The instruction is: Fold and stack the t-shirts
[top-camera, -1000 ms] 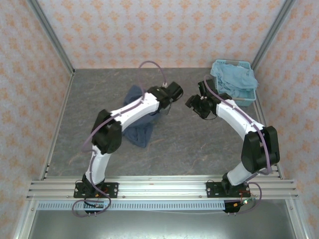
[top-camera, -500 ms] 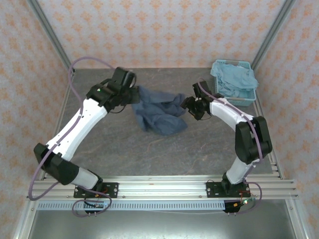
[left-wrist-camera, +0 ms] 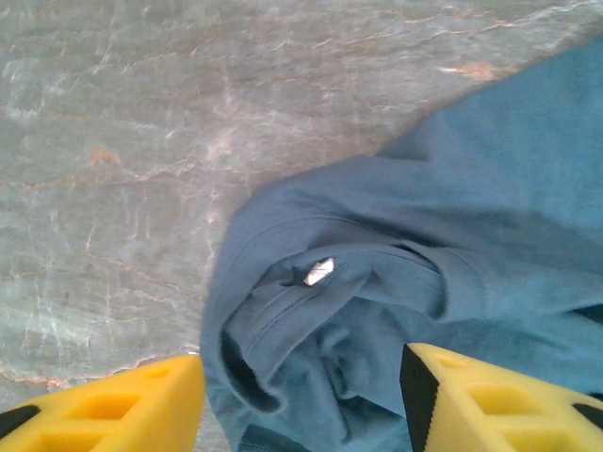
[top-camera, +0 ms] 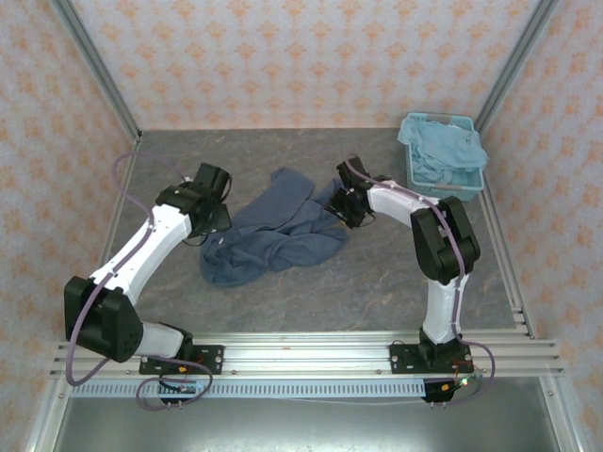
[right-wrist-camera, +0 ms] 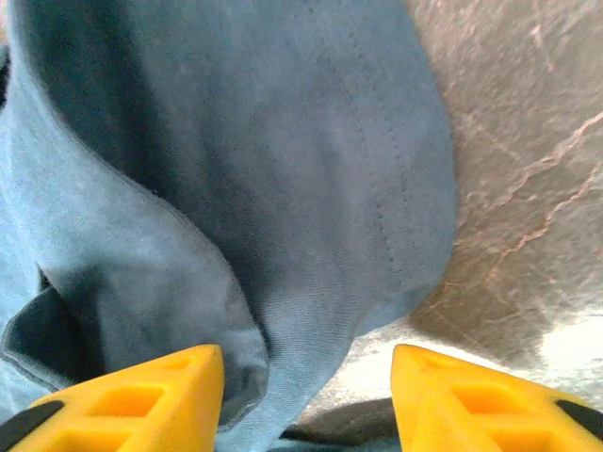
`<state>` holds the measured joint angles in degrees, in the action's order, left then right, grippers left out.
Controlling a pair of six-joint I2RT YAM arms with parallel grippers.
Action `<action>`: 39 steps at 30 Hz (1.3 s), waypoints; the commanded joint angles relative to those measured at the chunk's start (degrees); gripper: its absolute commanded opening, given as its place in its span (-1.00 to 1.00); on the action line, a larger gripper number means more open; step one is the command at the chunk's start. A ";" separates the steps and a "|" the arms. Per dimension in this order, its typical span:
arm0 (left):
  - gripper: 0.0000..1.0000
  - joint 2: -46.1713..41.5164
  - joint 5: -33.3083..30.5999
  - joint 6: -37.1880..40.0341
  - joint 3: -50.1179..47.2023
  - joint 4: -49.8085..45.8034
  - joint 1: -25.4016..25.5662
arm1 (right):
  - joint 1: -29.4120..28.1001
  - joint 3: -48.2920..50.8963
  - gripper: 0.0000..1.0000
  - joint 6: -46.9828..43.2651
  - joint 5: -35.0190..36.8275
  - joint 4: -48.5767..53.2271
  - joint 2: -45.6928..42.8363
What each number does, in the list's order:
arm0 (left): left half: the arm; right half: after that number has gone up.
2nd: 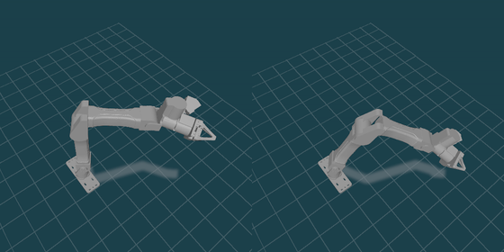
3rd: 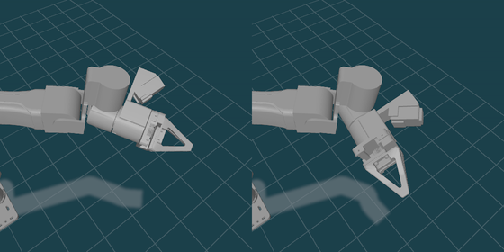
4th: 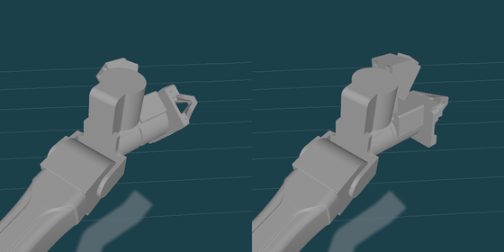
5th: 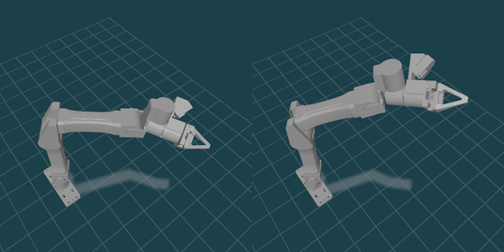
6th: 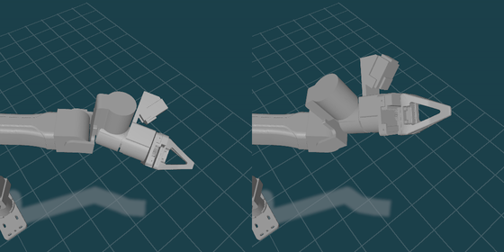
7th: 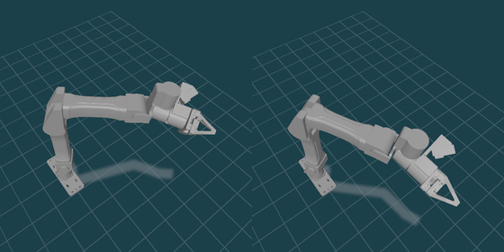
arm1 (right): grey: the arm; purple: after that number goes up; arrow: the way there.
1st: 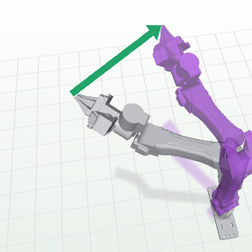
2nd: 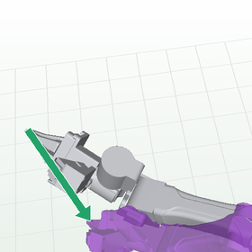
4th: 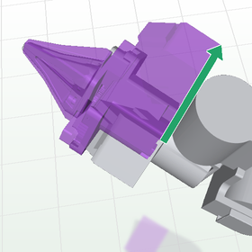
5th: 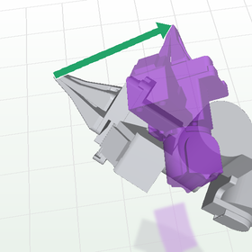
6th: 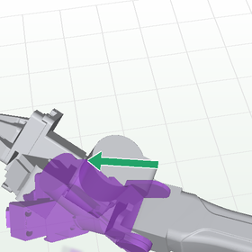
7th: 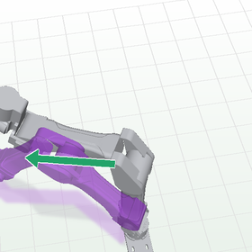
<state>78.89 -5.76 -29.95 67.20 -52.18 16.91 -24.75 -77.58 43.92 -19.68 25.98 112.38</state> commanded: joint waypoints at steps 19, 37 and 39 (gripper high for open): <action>0.38 27.58 -12.34 18.68 11.18 5.82 10.83 | 0.78 -5.03 0.08 -4.44 -1.16 7.42 1.89; -1.00 17.13 -7.13 12.49 8.91 7.56 3.39 | 0.19 -4.45 0.15 -6.52 0.67 5.73 -0.62; -1.00 15.73 -6.08 11.45 9.07 7.15 2.56 | 0.36 -6.33 0.22 -5.90 1.51 5.58 0.90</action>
<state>97.65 -12.88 -15.22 76.01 -44.21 20.53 -24.23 -80.42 38.54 -20.58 32.08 112.27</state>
